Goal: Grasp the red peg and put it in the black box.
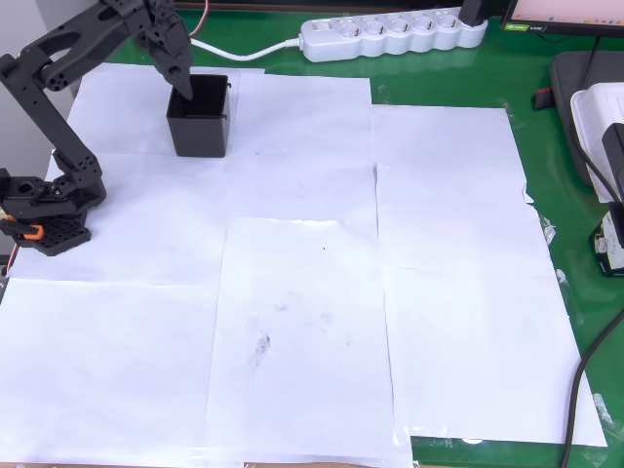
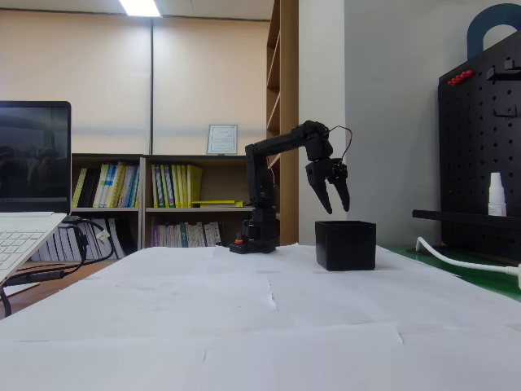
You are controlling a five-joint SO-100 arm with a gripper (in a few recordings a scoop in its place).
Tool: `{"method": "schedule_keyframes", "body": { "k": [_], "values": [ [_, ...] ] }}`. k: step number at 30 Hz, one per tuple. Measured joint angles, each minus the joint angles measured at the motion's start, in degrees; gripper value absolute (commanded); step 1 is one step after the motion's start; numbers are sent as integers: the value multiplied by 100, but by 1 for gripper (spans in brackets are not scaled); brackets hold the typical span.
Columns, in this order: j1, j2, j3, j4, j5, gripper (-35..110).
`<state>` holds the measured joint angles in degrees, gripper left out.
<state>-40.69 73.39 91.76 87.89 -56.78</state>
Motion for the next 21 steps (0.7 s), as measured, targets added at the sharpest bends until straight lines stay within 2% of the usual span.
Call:
{"method": "schedule_keyframes", "body": {
  "k": [5,7,13,21],
  "values": [
    [44,0,176,114,35,4],
    [114,0,316,211,-9,0],
    [387,0,1116,800,-193,0],
    [1283,-18,2804,1512,-580,0]
  ]
}}
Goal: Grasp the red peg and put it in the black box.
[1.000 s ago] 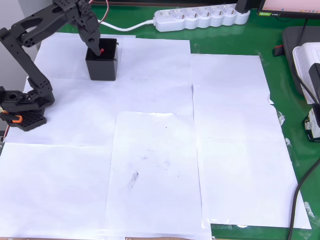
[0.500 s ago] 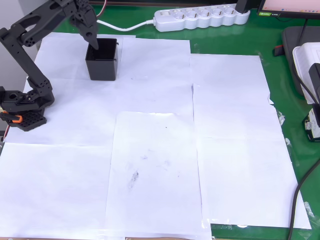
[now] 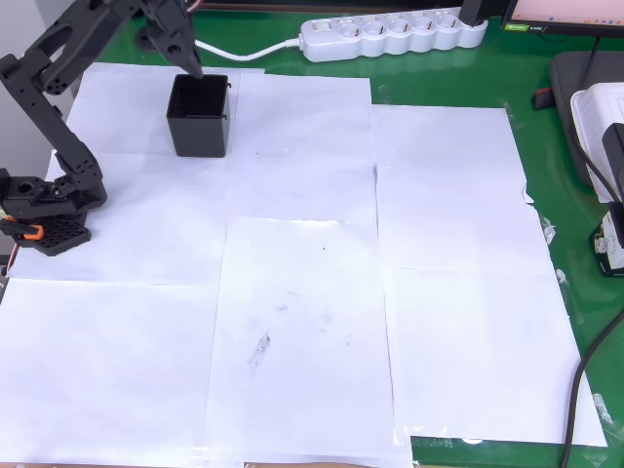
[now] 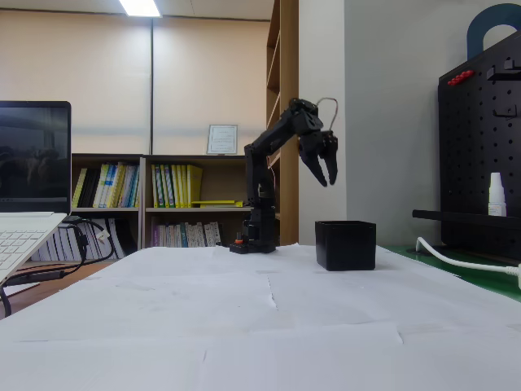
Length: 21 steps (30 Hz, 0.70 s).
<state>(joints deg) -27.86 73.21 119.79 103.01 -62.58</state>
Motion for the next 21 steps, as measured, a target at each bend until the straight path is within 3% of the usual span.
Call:
{"method": "schedule_keyframes", "body": {
  "k": [4,10,15,21],
  "values": [
    [932,-659,-360,-378,-466,0],
    [2180,-2329,-3182,-1784,-1336,0],
    [2505,-3647,-5941,-2505,-1828,0],
    [2540,-5054,-7989,-2566,-2065,0]
  ]
}}
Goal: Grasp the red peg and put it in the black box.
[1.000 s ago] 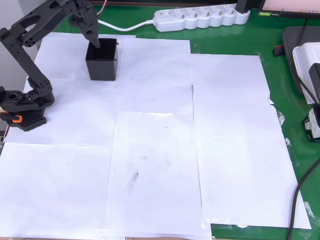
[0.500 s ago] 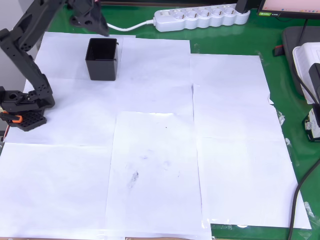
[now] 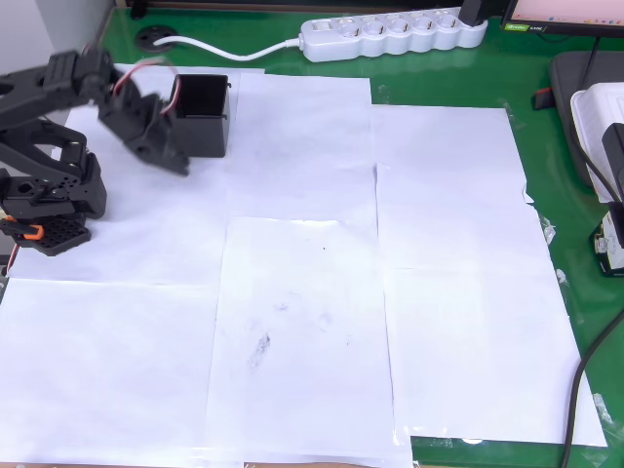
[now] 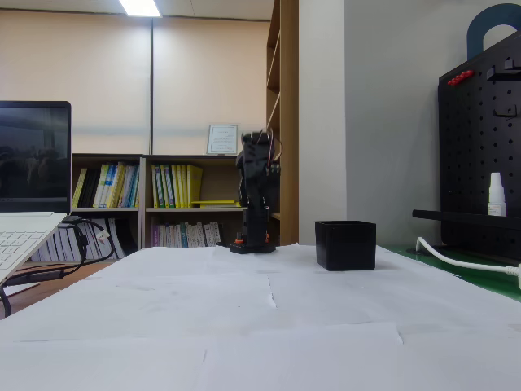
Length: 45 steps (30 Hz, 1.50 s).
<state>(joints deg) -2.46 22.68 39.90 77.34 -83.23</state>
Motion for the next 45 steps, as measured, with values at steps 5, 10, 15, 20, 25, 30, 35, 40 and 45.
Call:
{"method": "schedule_keyframes", "body": {
  "k": [5,10,15,20,25,30,35,40,45],
  "values": [
    [158,-949,-1028,44,-149,0],
    [255,-1670,-1854,-123,-413,1],
    [510,-2127,-2707,-729,-589,2],
    [809,-2443,-3437,-1222,-870,3],
    [782,-2795,-3524,-747,-905,1],
    [659,-3146,-3524,-62,-519,0],
    [791,-3287,-3524,299,-404,0],
    [738,-3287,-3524,343,-404,0],
    [791,-3287,-3524,343,-404,0]
  ]
}}
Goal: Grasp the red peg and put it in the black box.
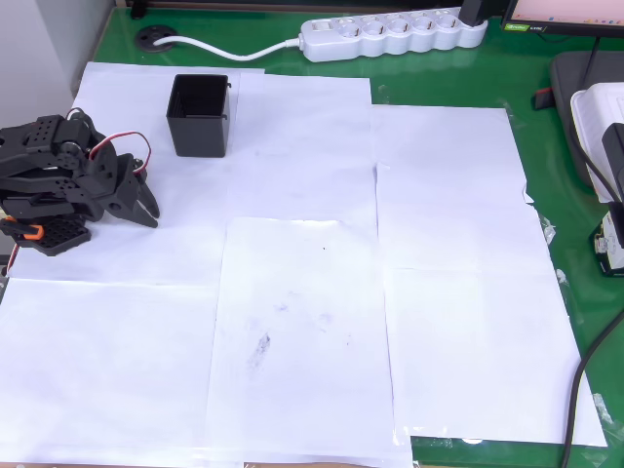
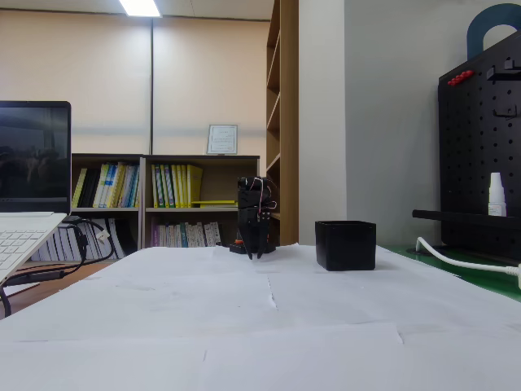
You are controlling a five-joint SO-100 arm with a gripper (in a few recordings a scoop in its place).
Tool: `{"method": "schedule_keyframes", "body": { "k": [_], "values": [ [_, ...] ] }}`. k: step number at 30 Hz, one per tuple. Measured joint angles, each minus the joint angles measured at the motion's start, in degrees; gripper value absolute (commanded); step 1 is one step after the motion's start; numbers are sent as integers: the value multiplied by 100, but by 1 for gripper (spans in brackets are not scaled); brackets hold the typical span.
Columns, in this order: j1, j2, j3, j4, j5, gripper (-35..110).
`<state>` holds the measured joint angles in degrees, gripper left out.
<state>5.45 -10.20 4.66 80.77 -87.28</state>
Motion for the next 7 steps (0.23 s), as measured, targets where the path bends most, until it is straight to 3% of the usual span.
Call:
{"method": "schedule_keyframes", "body": {
  "k": [7],
  "values": [
    [-62,0,0,0,0,0]
  ]
}}
